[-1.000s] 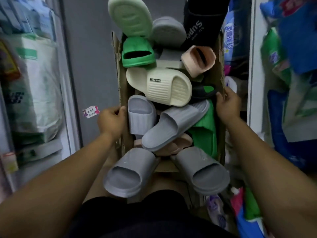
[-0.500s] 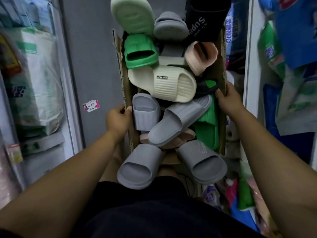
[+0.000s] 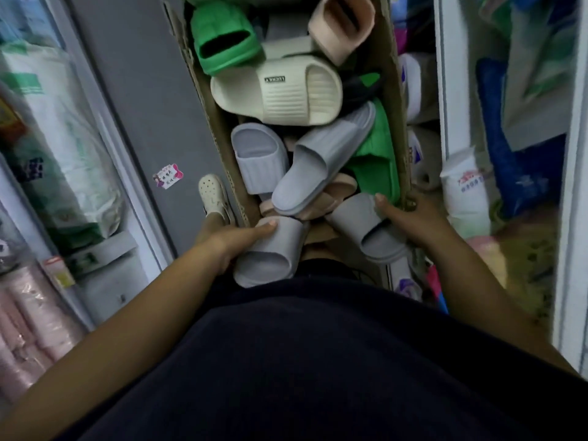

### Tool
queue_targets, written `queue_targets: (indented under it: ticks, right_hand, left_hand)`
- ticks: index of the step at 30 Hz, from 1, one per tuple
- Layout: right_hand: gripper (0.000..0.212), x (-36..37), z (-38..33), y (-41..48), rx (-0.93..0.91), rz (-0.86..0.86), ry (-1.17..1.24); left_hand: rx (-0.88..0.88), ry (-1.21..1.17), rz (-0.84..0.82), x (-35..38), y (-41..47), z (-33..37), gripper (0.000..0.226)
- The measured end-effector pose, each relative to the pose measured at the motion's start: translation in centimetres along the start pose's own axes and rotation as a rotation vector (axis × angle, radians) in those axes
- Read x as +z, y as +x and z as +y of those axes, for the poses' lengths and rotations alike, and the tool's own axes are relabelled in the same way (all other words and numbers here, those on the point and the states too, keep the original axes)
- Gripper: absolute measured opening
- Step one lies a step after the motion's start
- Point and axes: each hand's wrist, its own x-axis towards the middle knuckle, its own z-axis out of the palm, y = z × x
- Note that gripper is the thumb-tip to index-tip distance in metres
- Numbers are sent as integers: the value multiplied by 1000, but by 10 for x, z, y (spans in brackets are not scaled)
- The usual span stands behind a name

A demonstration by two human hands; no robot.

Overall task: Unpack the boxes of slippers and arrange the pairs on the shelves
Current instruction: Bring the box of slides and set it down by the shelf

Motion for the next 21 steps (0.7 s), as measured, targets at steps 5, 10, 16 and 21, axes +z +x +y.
queue_targets:
  ticks: [5,10,16,21]
  right_hand:
    - [97,20,9,-22,83,102,16]
    - [77,35,13,-52,135,240,105]
    - [66,76,8,-113,165,520,268]
    - [57,120,-4,-150,209,672,338]
  left_hand:
    - [-69,-7,-3,5,1,-2,119]
    - [-62,102,-131,18,-38,23,101]
    - [17,169,-156,5,-64,22,77]
    - [53,235,-226,-19,-90,12,55]
